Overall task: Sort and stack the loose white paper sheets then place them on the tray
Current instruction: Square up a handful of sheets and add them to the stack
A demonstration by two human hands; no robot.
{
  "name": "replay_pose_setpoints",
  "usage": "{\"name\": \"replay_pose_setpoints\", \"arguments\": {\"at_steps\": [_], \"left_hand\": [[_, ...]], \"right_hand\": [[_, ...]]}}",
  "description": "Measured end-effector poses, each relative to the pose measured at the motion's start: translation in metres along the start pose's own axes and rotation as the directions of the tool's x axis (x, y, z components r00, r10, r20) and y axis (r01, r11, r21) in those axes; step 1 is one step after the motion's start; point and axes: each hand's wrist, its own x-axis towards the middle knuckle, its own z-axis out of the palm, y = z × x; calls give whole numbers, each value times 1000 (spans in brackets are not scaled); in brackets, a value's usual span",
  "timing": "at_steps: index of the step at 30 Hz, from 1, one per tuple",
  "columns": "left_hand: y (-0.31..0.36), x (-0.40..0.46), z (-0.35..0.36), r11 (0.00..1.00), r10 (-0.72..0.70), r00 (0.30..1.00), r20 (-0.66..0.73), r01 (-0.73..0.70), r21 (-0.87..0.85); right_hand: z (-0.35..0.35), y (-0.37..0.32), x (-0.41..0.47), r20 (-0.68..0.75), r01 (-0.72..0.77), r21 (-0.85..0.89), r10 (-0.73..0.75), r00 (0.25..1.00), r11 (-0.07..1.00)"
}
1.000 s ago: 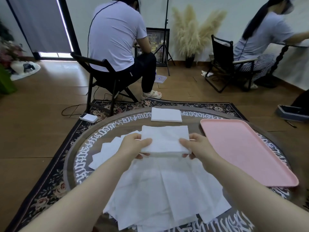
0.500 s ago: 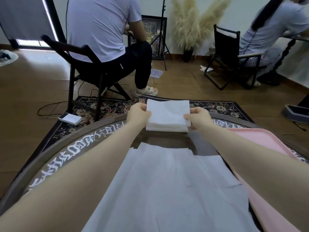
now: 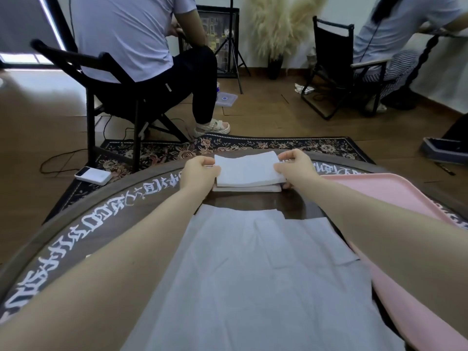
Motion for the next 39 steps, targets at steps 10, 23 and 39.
{"name": "replay_pose_setpoints", "arguments": {"at_steps": [10,23,39], "left_hand": [[-3,5,-2,999,22,999,-41,-21,27],[-4,-2,-6,938,212,975,-63,-185,292],[-15,-9,-19,757,354,909,219,-416,503]], "right_hand": [[4,3,-6,10,-8,-45,8,1000,999],[-3,3,-11,-11,109,-155,-112,994,982],[-19,14,-29,226,411,-563,-345,911,717]]}}
